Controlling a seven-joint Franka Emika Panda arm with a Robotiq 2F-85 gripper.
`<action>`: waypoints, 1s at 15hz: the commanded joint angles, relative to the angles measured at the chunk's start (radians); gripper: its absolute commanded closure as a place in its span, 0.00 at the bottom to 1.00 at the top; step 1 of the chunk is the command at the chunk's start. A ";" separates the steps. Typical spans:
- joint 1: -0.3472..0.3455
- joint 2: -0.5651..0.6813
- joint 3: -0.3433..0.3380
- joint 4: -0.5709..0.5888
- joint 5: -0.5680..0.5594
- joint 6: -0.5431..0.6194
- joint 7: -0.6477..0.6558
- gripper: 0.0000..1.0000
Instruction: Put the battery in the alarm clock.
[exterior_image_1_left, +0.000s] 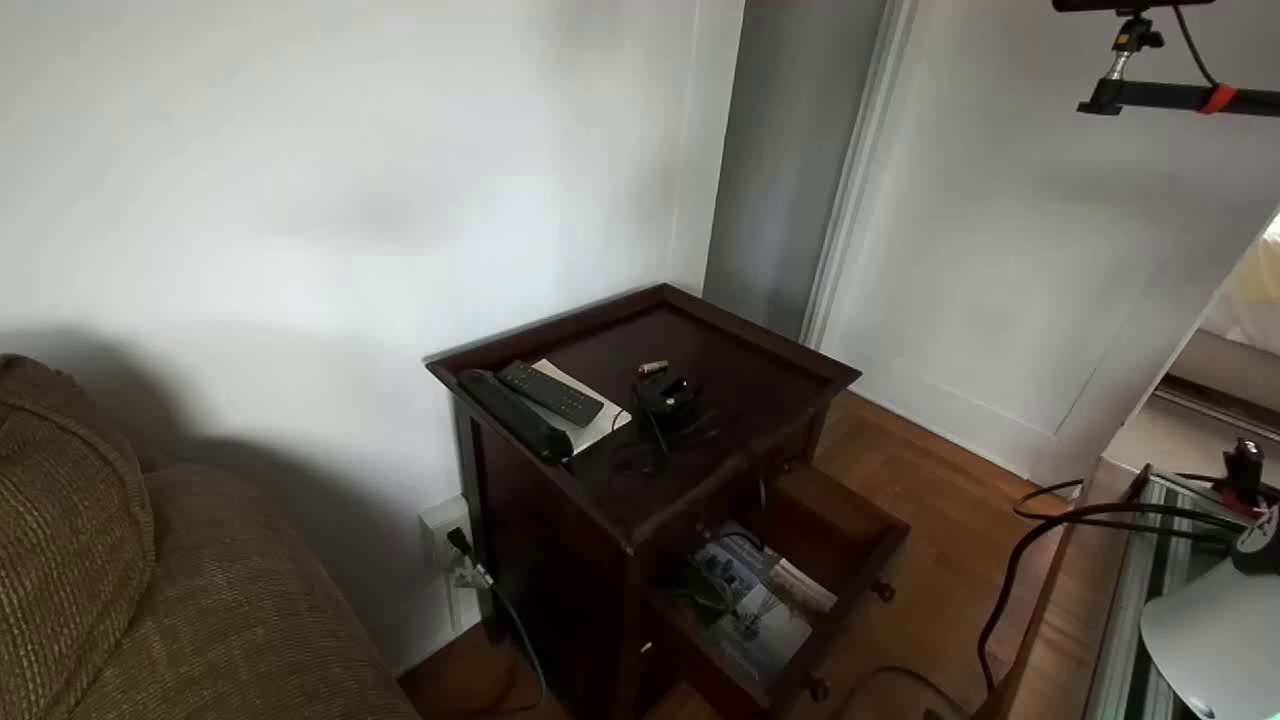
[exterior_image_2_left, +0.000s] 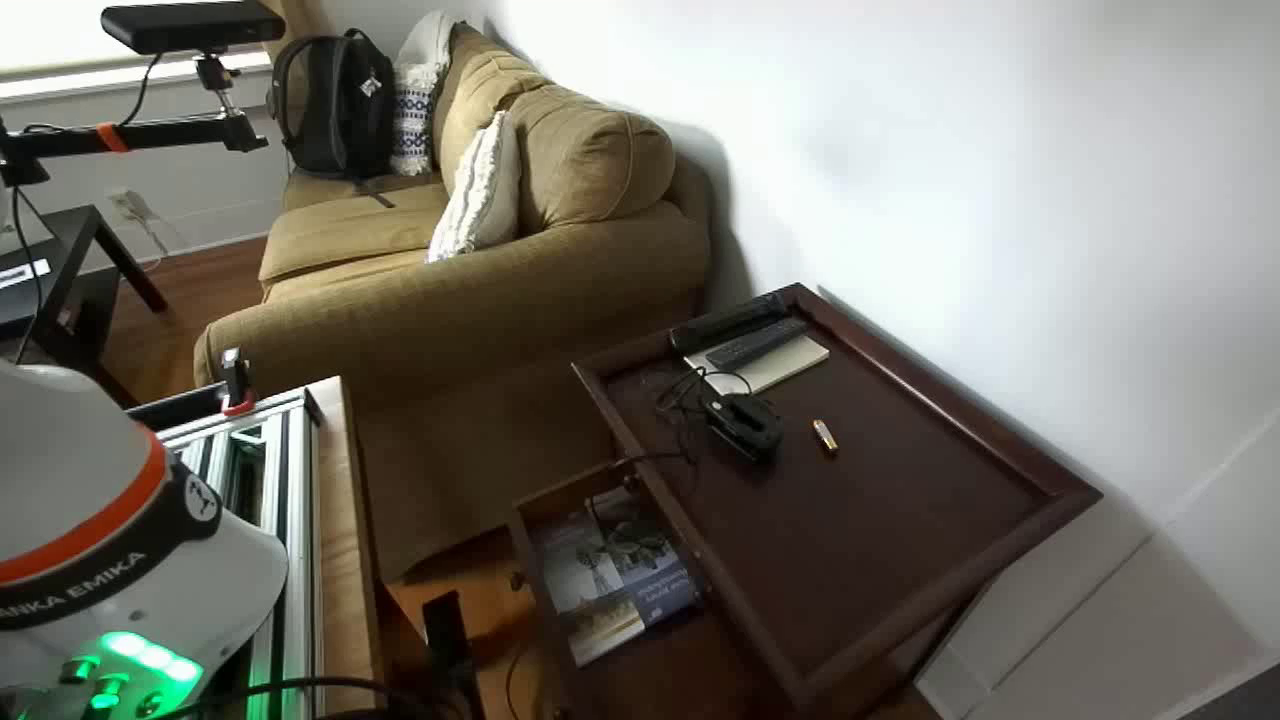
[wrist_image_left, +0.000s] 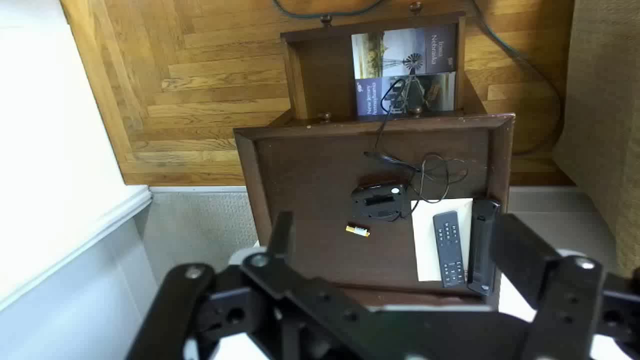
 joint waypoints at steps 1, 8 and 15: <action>0.022 0.006 -0.015 0.004 -0.011 -0.004 0.013 0.00; 0.022 0.006 -0.015 0.004 -0.011 -0.004 0.013 0.00; -0.023 0.051 -0.046 0.005 -0.005 0.033 0.060 0.00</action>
